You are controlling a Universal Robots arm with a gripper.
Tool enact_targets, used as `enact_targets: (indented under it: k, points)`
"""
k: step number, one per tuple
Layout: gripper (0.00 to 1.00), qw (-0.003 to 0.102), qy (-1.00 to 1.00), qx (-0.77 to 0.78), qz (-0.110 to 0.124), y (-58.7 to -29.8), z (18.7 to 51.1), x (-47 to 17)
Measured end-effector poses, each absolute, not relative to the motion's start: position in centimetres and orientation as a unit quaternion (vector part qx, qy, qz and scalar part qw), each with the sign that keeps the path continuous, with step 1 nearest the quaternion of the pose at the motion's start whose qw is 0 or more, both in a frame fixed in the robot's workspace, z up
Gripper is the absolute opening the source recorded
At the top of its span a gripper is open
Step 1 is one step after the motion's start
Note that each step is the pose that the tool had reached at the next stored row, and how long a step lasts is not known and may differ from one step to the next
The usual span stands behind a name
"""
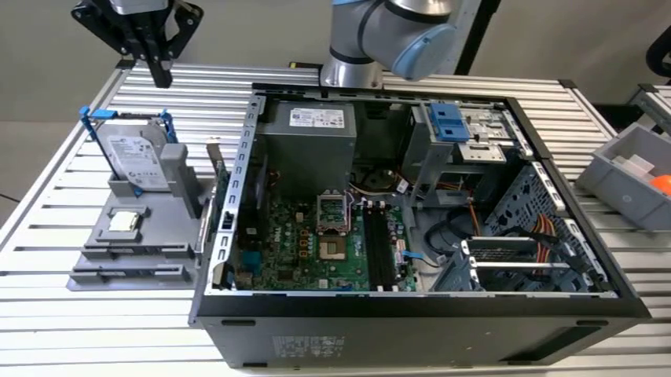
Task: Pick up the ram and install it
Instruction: 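Reach for the ram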
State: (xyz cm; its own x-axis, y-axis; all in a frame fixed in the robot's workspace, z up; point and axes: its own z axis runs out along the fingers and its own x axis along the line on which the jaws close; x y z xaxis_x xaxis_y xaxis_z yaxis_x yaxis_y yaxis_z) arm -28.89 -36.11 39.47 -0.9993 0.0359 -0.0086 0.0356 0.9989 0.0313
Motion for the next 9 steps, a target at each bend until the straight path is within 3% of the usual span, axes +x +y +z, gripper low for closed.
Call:
enact_targets:
  k: [9]
  points:
    - [0.00,0.005,1.000,0.016,0.016,-35.5,39.5,-30.5]
